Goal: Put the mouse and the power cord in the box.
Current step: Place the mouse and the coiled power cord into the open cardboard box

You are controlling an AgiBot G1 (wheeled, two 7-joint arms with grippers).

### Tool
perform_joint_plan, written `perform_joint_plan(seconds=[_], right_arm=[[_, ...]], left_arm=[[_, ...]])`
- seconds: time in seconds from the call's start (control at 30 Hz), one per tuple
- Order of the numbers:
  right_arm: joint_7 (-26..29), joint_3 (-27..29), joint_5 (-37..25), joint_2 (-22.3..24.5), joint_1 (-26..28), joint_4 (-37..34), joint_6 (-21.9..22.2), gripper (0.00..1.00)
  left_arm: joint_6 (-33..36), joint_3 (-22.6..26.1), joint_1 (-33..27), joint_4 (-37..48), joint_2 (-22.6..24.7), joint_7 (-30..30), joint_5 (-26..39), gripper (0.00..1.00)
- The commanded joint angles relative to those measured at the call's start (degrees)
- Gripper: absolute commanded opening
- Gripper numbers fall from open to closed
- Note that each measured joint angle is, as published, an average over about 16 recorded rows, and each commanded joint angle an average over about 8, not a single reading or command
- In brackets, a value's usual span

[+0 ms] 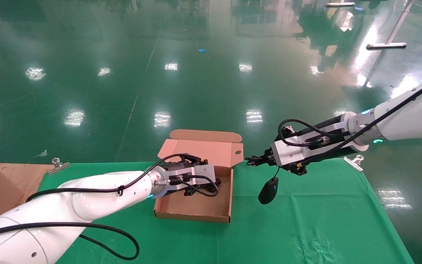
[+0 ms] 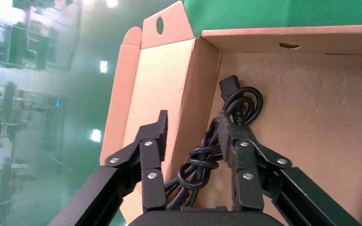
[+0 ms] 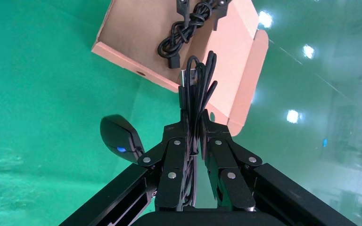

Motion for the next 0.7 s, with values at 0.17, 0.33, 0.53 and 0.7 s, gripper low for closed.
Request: perform_joint_plan(seconds=[0.17,0.33,0.53,0.7], right_arm=[[0.2,0.1,0.1,-0.8,1.0,-0.2,-0.7,0.0],[1.0,0.1,0.2,-2.9,2.2,0.3,-0.8,0.0],[4.3,0.0,0.7,-5.5,2.1,4.2,-0.4,0.0],[10.6,-1.9,1.5,-6.3,-0.6,13.7,1.7,0.0]], left_arm=[[-0.6,1.8,-0.6,0.2,-0.1,-1.6,-1.4,1.0],[0.6,1.5,-2.7,2.1,-1.3,-2.7,-3.7,1.0],[4.3,-1.4,-5.0,1.5,-6.7,0.1,-7.9,1.0],[7.7,-5.0,-4.8,-2.3,-14.4,3.5,-12.7,1.0]])
